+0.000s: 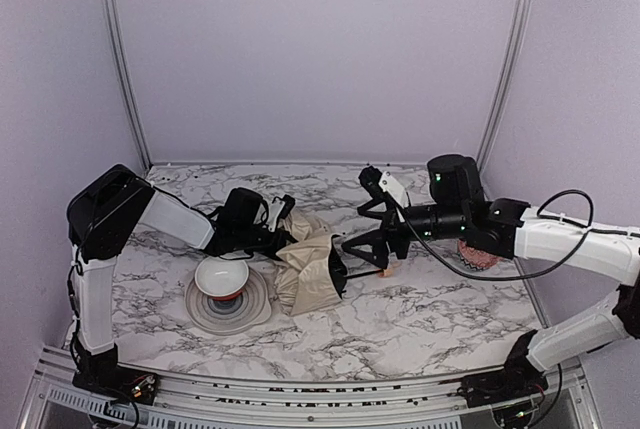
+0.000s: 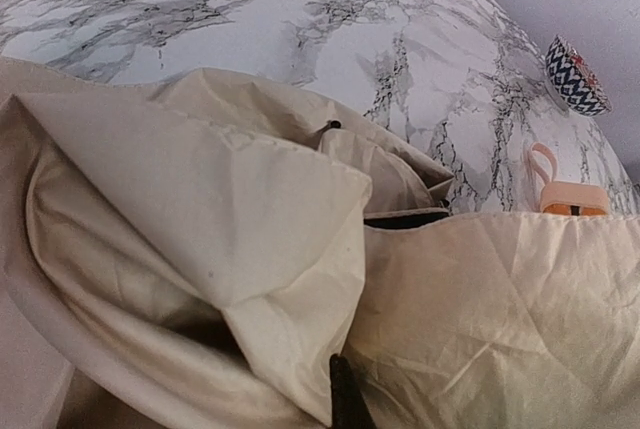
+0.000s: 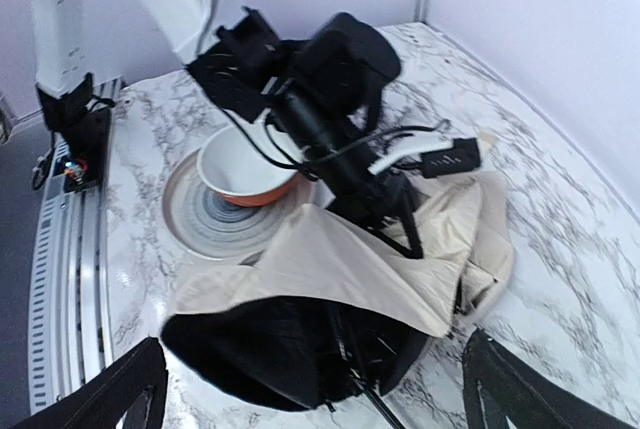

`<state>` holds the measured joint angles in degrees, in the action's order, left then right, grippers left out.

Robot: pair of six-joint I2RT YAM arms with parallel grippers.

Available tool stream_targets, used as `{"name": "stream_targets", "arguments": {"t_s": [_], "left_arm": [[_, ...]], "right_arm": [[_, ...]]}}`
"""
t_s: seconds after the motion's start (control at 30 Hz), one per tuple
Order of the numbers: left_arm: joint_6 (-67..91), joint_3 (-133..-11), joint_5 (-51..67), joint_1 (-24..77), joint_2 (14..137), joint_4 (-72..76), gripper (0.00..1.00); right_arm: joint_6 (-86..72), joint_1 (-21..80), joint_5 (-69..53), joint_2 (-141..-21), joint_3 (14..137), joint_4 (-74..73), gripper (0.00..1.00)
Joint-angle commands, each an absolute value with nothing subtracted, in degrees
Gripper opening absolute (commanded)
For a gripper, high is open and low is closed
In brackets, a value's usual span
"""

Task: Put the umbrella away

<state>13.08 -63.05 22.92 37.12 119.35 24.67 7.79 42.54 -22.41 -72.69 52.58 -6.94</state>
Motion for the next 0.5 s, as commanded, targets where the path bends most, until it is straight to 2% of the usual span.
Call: {"name": "stream_targets", "arguments": {"t_s": [0.0,0.2,0.33,0.37,0.47], "left_arm": [[12.42,-63.72,23.93,37.95,121.08,21.47,0.0],[11.61,-63.71,23.32,38.23,120.94,20.63,0.0],[11.22,-63.62,22.72,38.25,120.63,20.18,0.0],[10.95,-63.59,22.68,38.31,120.54,20.11,0.0],[10.25,-63.69,22.68,38.32,120.42,19.72,0.0]], "right_arm": [[13.15,46.55,-27.8,-73.41,51.27,-0.06,1.0],[17.2,47.72,-30.86,-81.2,57.37,-2.51,1.0],[20.37,47.68,-33.29,-86.27,60.74,-6.95,0.9],[20.65,47.71,-32.86,-86.97,61.04,-7.38,0.86],[21.17,47.72,-32.09,-88.66,62.06,-8.75,0.51]]}}
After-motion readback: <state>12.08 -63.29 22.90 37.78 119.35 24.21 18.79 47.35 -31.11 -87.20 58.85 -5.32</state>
